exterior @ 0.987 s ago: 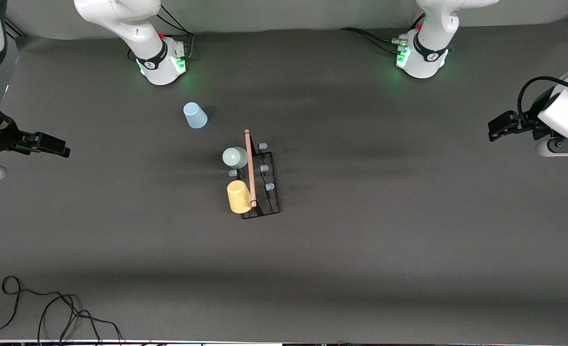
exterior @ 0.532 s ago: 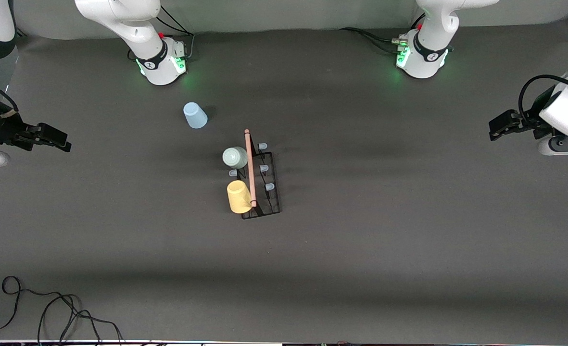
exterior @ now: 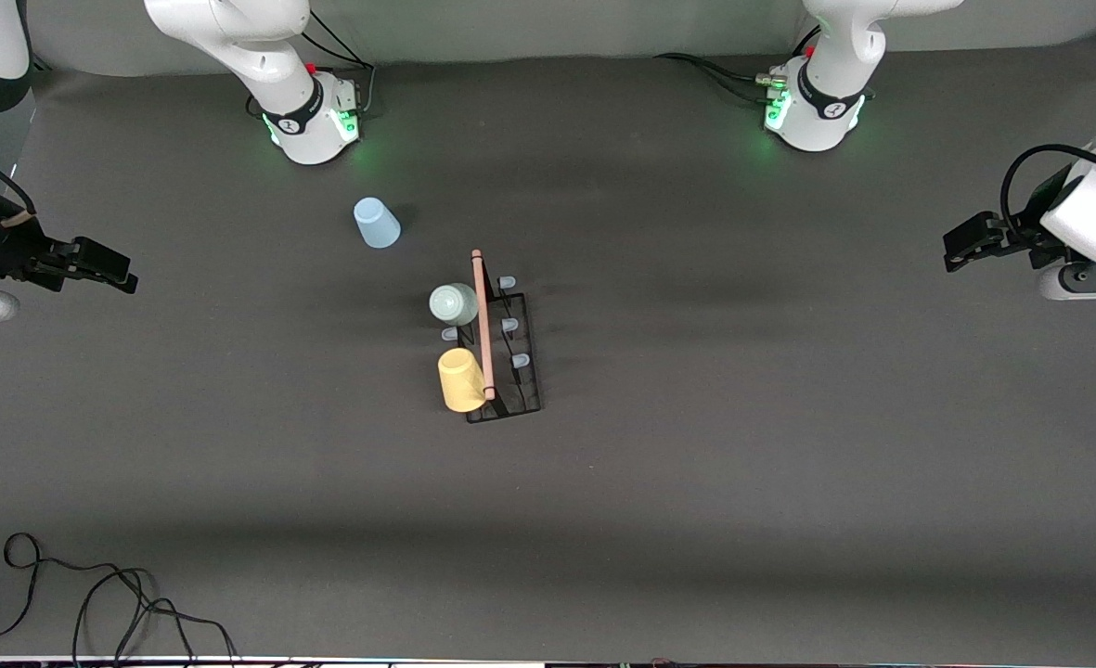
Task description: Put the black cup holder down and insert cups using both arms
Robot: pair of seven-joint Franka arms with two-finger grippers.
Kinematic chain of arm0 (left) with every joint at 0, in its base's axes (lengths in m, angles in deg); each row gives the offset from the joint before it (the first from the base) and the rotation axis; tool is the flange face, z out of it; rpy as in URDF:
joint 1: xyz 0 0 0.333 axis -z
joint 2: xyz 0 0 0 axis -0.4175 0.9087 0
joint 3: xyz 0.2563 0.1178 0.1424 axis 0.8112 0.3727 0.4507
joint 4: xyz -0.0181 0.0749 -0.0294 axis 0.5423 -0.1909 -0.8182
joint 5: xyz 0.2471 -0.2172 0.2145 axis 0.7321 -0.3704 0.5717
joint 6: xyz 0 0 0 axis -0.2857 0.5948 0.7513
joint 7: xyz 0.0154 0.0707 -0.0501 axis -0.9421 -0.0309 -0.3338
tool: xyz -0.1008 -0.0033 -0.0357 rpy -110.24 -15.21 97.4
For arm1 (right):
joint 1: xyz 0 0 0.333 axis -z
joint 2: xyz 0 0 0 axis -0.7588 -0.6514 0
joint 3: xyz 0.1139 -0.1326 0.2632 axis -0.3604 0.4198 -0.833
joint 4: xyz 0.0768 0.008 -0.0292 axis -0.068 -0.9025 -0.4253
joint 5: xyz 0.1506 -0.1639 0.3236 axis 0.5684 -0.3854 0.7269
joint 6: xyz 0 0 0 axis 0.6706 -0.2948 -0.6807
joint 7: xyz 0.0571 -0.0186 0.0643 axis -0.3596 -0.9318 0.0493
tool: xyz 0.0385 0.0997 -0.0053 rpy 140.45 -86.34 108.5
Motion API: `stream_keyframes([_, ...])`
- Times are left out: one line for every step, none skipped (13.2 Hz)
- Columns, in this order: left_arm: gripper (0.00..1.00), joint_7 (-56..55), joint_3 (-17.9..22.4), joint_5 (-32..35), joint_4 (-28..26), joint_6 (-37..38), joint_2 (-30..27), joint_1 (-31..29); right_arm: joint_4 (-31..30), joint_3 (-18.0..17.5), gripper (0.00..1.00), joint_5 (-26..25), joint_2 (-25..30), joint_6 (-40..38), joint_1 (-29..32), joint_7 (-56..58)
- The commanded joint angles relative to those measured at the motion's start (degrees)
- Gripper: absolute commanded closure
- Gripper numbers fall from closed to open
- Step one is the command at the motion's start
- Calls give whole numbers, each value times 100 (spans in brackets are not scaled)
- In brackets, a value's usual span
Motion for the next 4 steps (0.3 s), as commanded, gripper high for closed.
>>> stream_keyframes([0,85,22,0,-35,-3,-78,4,-68,-58,0,-113,67,11,75,66])
stream_keyframes([0,85,22,0,-35,-12,-78,4,-94,-49,0,-113,93,3,66,84])
stream_keyframes([0,85,22,8,-35,-12,-78,4,-77,-49,0,-113,84,3,75,75])
stream_keyframes([0,85,22,0,-35,-12,-78,4,-60,-49,0,-104,67,11,75,75])
